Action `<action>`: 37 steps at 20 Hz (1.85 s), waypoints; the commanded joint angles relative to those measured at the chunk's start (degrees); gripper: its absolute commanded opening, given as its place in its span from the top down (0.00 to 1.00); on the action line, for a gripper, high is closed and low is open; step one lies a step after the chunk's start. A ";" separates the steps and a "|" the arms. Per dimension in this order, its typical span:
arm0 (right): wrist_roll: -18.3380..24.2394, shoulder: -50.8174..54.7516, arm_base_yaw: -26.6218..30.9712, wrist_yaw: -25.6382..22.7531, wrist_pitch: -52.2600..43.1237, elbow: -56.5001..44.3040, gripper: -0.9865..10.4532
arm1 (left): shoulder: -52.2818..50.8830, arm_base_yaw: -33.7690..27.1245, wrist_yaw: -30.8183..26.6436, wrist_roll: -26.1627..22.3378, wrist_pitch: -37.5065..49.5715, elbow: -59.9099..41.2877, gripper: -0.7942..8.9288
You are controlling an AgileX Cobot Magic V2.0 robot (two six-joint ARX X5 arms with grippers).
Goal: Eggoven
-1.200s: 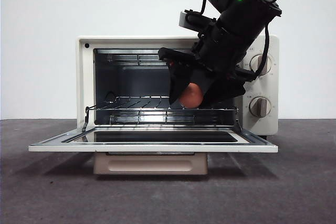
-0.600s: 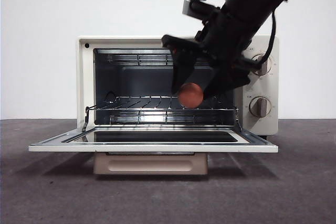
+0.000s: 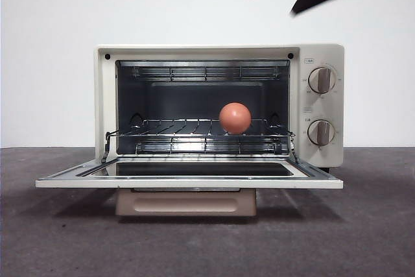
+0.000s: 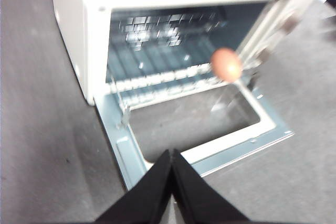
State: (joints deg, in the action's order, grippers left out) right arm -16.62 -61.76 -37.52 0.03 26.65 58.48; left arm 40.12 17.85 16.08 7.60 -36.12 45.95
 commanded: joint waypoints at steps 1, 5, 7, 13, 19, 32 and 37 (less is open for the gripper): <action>1.14 4.72 -0.50 -0.02 4.55 0.90 0.62 | 2.60 -0.26 1.62 3.43 5.88 -4.46 0.91; 1.70 13.40 -0.50 -0.09 13.38 0.90 0.62 | 8.00 -3.30 4.46 6.69 16.15 -12.48 0.91; 1.70 16.90 -0.50 -0.07 16.11 0.90 0.62 | 11.96 -5.60 6.99 6.64 19.10 -14.51 0.91; 1.64 23.98 -0.50 -0.42 18.82 0.90 0.62 | 26.88 -10.40 10.97 6.78 29.66 -15.80 0.91; 1.64 25.99 -0.50 -1.75 20.63 0.90 0.62 | 40.09 -10.73 14.60 8.46 39.67 -15.80 0.91; 0.85 25.99 -0.50 -1.99 21.59 0.90 0.62 | 48.02 -10.47 30.10 9.81 45.33 -15.80 0.91; 0.55 25.99 -0.50 -1.99 21.62 0.90 0.62 | 48.00 -12.55 35.91 17.38 53.42 -15.80 0.91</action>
State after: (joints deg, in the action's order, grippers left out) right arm -15.49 -35.48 -37.50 -1.72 48.64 58.48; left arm 87.44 4.60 49.06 22.65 15.16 29.56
